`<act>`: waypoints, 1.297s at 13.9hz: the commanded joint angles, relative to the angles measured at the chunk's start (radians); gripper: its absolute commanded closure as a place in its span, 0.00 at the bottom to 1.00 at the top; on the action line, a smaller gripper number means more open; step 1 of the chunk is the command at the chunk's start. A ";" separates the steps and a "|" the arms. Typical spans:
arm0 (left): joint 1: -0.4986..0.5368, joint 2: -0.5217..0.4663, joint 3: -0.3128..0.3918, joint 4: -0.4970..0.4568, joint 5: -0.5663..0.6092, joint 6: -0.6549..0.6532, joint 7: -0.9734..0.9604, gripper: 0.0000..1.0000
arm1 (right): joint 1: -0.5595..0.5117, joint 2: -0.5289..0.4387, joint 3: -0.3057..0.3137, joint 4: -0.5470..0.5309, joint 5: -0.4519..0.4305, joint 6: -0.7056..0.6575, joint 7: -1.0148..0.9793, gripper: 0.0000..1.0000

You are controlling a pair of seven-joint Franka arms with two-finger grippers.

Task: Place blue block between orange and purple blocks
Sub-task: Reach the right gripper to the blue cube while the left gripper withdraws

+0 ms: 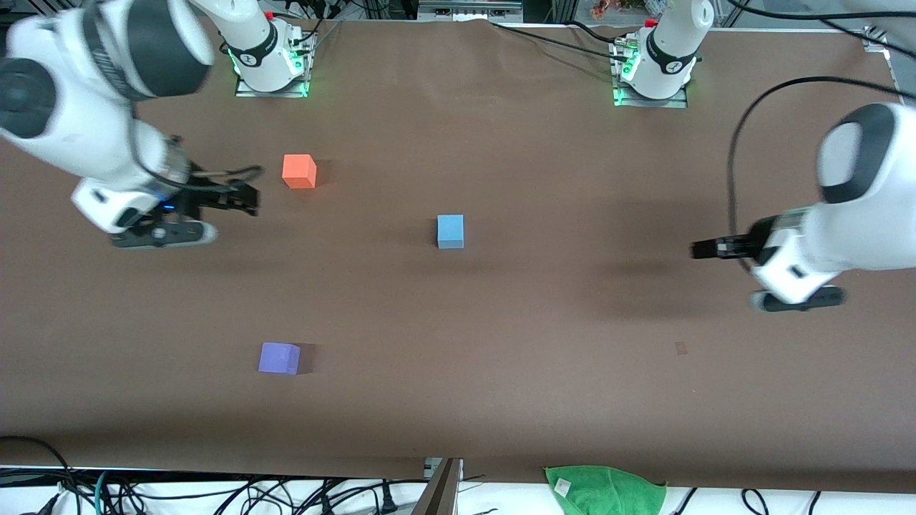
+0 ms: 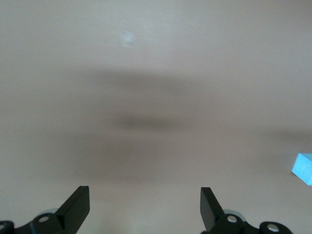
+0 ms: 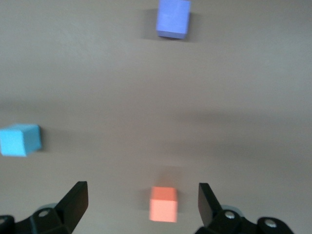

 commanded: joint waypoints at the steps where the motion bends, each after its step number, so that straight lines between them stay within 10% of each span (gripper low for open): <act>1: 0.050 -0.046 -0.015 0.005 0.020 -0.007 0.018 0.00 | 0.079 0.065 -0.006 0.020 0.008 0.068 0.148 0.00; 6: 0.044 -0.163 0.003 -0.059 0.127 0.076 0.021 0.00 | 0.200 0.189 -0.006 0.020 0.009 0.269 0.314 0.00; 11: -0.189 -0.406 0.296 -0.374 0.029 0.142 0.264 0.00 | 0.323 0.300 -0.006 0.022 -0.001 0.433 0.493 0.00; 18: -0.131 -0.373 0.297 -0.307 0.048 0.168 0.266 0.00 | 0.469 0.441 -0.011 0.026 -0.029 0.566 0.616 0.00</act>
